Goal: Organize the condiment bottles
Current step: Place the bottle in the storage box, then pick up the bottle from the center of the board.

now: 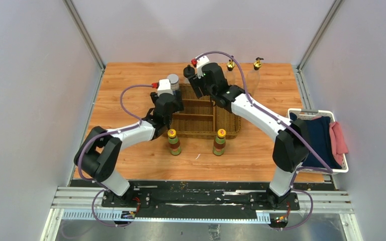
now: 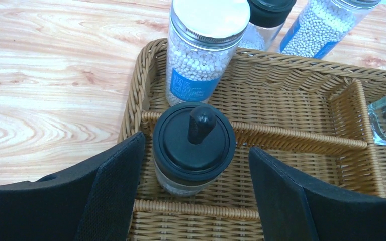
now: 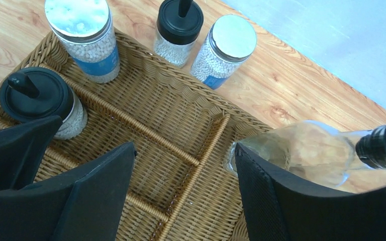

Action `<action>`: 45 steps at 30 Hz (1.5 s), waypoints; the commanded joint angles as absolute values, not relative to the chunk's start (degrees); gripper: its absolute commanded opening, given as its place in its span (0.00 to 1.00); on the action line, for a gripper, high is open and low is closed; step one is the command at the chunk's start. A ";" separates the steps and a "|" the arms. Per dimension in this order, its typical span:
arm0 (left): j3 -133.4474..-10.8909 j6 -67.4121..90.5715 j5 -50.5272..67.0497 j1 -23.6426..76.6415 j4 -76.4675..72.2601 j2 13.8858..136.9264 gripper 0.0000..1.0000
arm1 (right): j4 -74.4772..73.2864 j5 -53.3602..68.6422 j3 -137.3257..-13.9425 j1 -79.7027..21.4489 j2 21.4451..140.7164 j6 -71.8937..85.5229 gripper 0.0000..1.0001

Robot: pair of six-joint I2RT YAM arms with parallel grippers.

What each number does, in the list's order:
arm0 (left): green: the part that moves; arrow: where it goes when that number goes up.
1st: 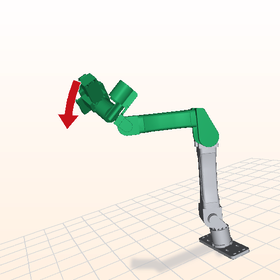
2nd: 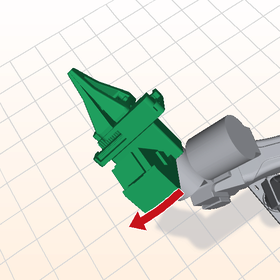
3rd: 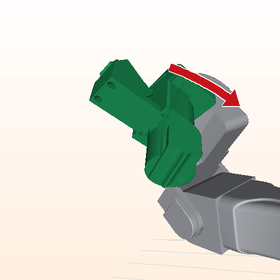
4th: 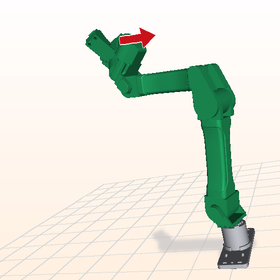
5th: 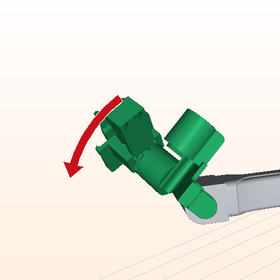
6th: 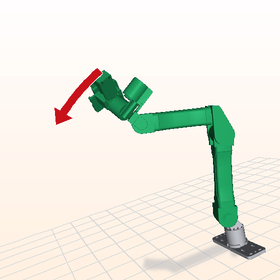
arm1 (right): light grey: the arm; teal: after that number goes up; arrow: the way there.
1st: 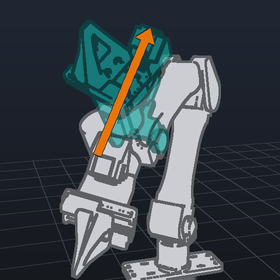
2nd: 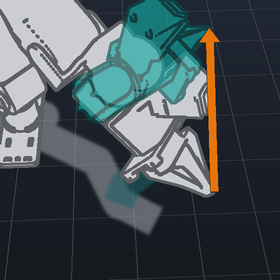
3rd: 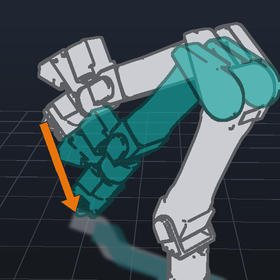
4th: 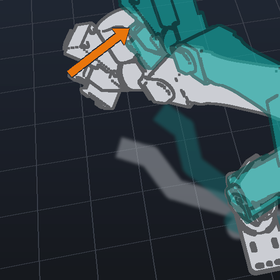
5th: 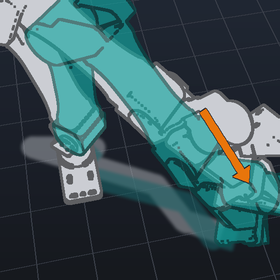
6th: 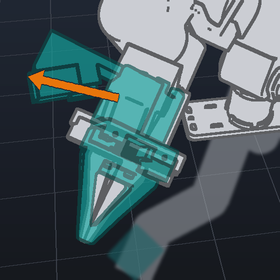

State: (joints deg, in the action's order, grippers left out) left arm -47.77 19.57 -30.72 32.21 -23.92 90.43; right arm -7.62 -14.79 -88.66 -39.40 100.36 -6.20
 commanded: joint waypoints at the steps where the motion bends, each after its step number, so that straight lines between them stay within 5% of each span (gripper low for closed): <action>1: -45.93 20.06 -33.01 32.75 -25.14 87.19 0.82 | -9.79 -13.68 -92.01 -39.56 101.92 -7.32 0.77; 9: -45.88 17.20 -38.61 33.18 -24.53 79.10 0.82 | -13.90 -10.64 -104.11 -39.51 109.30 -7.27 0.85; 20: -58.72 13.13 -40.90 33.20 -18.52 78.20 0.84 | -30.55 -6.10 -141.89 -37.29 130.25 -4.21 0.87; 39: -62.97 13.85 -38.81 33.19 -17.75 81.96 0.84 | -23.19 3.28 -140.64 -32.64 136.20 5.01 0.81; 45: -63.39 13.72 -38.70 33.14 -17.84 83.52 0.84 | -21.32 -2.06 -138.11 -32.41 135.79 3.34 0.80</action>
State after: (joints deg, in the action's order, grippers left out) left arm -61.87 13.72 -38.54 32.82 -17.56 82.00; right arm -23.53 1.23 -139.50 -33.19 135.74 3.60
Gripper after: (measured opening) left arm 0.842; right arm 0.802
